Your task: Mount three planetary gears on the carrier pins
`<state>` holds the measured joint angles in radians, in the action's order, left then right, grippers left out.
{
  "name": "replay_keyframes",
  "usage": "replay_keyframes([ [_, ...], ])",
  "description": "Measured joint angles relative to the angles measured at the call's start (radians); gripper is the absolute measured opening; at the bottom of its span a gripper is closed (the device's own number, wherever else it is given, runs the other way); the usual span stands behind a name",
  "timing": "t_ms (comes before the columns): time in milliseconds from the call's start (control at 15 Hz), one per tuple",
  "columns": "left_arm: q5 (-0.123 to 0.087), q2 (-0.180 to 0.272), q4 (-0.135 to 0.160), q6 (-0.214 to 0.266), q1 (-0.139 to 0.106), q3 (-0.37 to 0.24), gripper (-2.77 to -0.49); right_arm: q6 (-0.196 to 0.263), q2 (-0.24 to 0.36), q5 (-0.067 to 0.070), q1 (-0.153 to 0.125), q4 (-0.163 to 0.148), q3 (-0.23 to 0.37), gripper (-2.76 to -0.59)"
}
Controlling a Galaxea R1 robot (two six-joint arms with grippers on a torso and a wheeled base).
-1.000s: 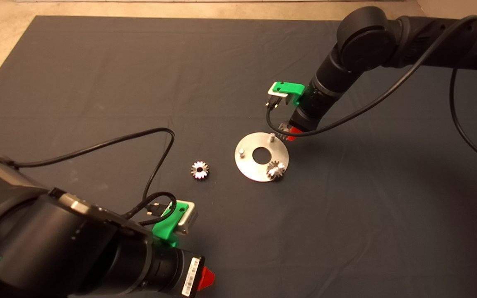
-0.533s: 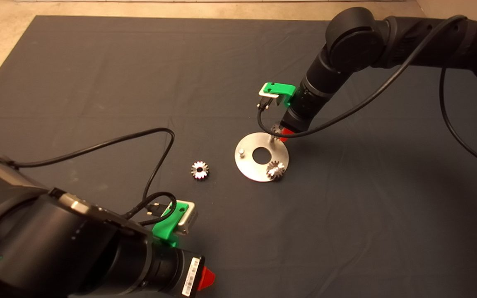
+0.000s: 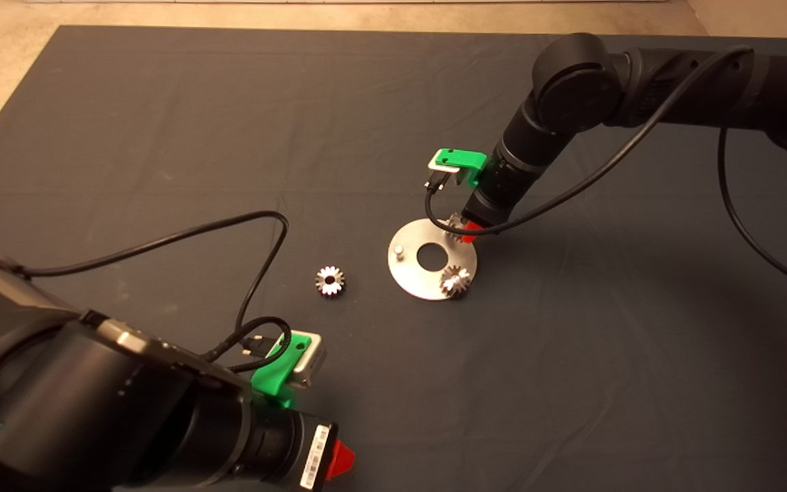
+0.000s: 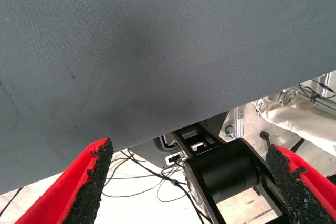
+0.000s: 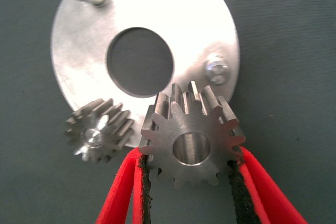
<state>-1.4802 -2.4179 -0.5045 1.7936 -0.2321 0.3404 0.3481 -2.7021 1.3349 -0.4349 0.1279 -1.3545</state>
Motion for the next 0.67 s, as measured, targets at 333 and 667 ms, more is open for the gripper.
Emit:
replay_keyframes([
  [333, 0.001, 0.000, 0.000, 0.000, 0.000, 0.000, -1.19, 0.000, -0.025, -0.017, 0.000, 0.001, -0.050, -2.55],
  [667, 0.003, 0.000, 0.000, 0.000, 0.000, 0.000, -1.19, 0.000, -0.037, -0.026, 0.000, 0.001, -0.058, -2.55],
])
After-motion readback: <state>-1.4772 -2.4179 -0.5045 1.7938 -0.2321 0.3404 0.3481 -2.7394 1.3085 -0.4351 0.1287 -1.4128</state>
